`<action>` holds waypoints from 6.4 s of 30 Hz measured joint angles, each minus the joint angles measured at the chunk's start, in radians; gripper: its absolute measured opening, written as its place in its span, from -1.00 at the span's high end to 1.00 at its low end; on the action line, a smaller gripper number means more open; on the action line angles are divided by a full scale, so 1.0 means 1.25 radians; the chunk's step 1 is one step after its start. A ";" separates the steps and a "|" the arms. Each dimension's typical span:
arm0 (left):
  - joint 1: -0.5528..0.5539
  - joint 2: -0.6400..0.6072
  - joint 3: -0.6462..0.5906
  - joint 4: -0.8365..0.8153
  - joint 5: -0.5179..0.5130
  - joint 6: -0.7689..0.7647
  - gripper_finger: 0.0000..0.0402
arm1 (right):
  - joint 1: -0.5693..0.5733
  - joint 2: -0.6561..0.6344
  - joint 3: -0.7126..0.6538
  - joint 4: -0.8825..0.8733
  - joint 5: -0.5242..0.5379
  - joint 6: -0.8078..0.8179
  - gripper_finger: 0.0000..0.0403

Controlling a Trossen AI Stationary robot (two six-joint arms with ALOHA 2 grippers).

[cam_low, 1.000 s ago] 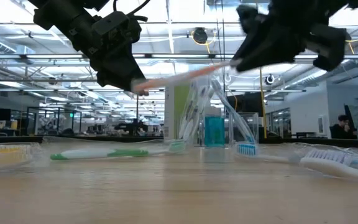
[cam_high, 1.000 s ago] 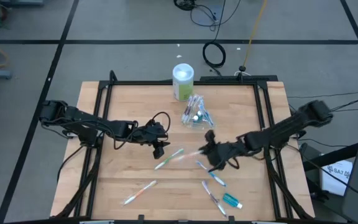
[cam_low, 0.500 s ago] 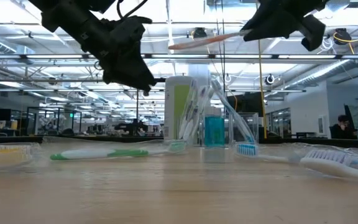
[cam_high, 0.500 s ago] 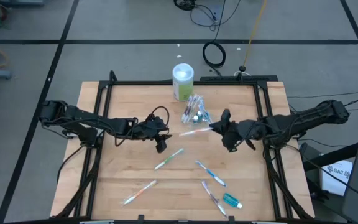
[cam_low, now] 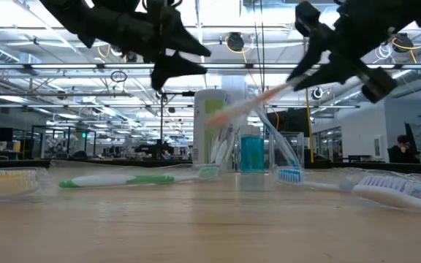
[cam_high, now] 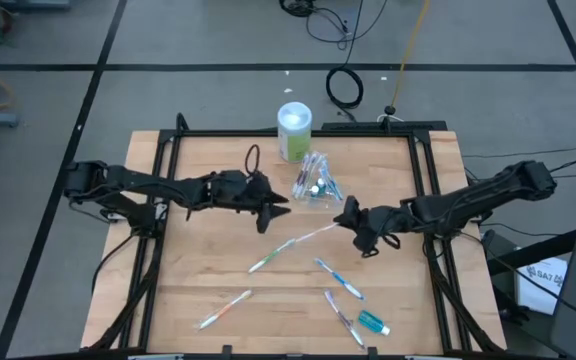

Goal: Pick & Place toothbrushing station
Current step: Put the right orange toothbrush into the transparent organizer

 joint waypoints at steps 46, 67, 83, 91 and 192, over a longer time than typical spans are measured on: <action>-0.038 0.101 -0.002 -0.008 -0.030 0.128 0.64 | -0.050 0.178 -0.008 0.444 0.004 -0.164 0.68; -0.038 0.101 -0.002 0.035 -0.186 0.147 0.91 | -0.037 0.177 -0.007 0.522 0.043 0.685 0.19; -0.101 0.101 -0.002 0.145 -0.304 0.262 0.93 | -0.113 0.284 -0.007 0.670 0.040 1.267 0.27; -0.107 0.100 -0.002 0.142 -0.361 0.258 0.92 | -0.122 0.315 -0.008 0.769 -0.006 1.237 0.27; -0.107 0.101 -0.002 0.101 -0.358 0.254 -0.06 | -0.187 -0.021 -0.007 -0.160 0.092 1.269 0.88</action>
